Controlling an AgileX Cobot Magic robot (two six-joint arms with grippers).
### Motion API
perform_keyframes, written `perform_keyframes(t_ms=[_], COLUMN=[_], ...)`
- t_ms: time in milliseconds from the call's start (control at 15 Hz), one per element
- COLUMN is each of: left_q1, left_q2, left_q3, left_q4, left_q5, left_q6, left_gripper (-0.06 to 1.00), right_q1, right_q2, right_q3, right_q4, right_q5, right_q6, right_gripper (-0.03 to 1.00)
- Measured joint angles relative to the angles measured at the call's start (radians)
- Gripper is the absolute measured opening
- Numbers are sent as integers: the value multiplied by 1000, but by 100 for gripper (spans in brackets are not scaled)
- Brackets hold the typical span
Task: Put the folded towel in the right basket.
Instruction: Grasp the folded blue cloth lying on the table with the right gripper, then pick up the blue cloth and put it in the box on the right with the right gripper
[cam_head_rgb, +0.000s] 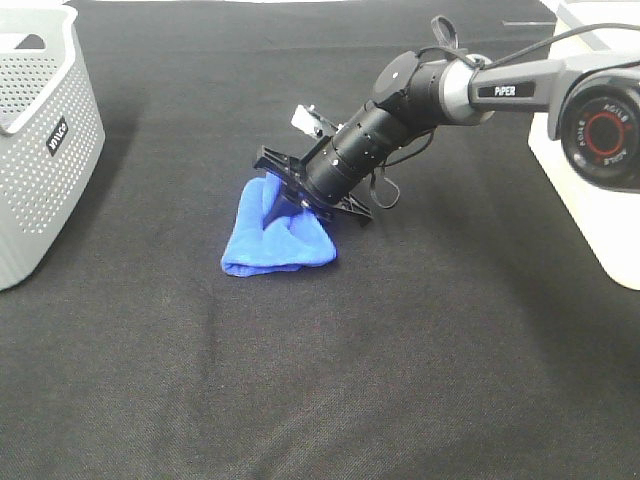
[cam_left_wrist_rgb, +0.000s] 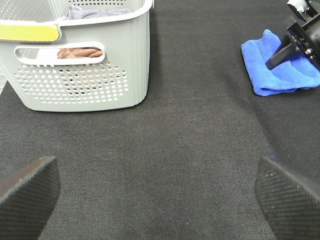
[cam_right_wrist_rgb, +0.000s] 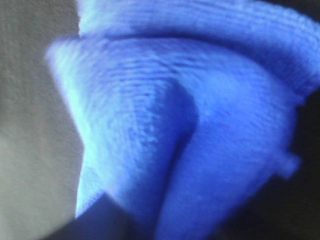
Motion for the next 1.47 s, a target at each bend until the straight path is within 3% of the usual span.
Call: perform_keyframes(t_ms=[200,400,600,733,933,1067,1133,1267,1467], left_q1=[0,0,0,0,0,0,0,0,0], left_q2=[0,0,0,0,0,0,0,0,0], left_q3=[0,0,0,0,0,0,0,0,0], left_q4=[0,0,2,2,2,2,2,2,2], left_q5=[0,0,0,0,0,0,0,0,0], left_q6=[0,0,0,0,0,0,0,0,0], left_gripper=[99,99,99,99,99,99,99,99,99], right_q1=[-1,-42,-139,-259,-456,-592,-592,-704,-728], right_q2=[2,-30,-104,-175,-287,-338,-338,-358,-357], right_q3=[-64,-319,-618,-745,-760,-747,-747,-680,-531], right_q4=[-46,-97,-101,-116,-208,-326,-326,-447,-576], right_q5=[58,287,312,317,318,318,318,319,325], right_q6=[1,55,121,144,156,156,156,155,154], right_gripper=[28,28,28,28,28,28,28,28,28])
